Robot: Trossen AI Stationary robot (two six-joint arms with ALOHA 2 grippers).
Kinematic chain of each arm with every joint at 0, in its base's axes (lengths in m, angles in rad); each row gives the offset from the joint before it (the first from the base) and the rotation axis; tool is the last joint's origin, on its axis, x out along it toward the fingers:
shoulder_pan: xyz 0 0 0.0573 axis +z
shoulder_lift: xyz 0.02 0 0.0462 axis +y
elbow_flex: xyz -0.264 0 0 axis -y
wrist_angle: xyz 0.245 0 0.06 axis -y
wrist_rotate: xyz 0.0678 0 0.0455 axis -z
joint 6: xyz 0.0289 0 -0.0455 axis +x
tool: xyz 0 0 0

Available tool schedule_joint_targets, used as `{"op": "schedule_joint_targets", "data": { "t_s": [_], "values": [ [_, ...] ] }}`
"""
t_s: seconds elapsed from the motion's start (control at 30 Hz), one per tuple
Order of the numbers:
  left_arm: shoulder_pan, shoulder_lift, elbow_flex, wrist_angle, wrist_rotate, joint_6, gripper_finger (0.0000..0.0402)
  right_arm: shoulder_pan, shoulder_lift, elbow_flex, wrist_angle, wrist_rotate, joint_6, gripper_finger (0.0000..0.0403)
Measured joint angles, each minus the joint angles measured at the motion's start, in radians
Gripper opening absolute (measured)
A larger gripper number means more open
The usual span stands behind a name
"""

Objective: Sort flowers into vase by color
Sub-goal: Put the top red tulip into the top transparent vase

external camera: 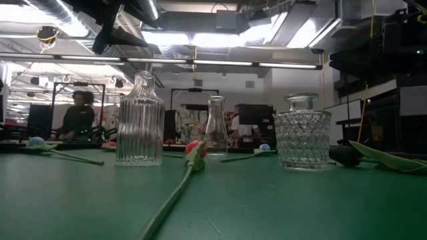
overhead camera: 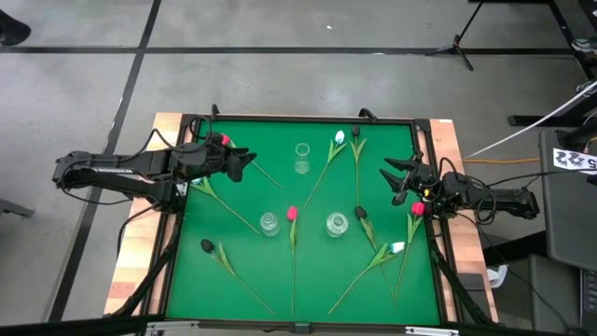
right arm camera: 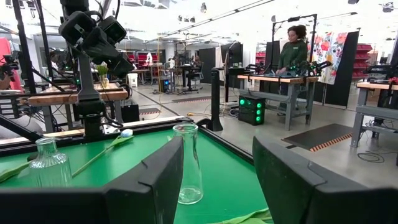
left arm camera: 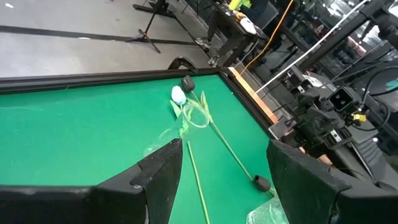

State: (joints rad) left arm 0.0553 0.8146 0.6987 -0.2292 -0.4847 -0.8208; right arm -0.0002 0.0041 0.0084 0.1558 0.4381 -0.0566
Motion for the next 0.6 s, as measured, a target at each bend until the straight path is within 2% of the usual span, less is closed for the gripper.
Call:
{"op": "schedule_joint_targets", "data": {
  "t_s": [0.6],
  "values": [
    [0.0,0.0,0.0,0.0,0.001,-0.08,0.023,0.0,0.0,0.0,0.004,0.0,0.002,0.0193]
  ]
}}
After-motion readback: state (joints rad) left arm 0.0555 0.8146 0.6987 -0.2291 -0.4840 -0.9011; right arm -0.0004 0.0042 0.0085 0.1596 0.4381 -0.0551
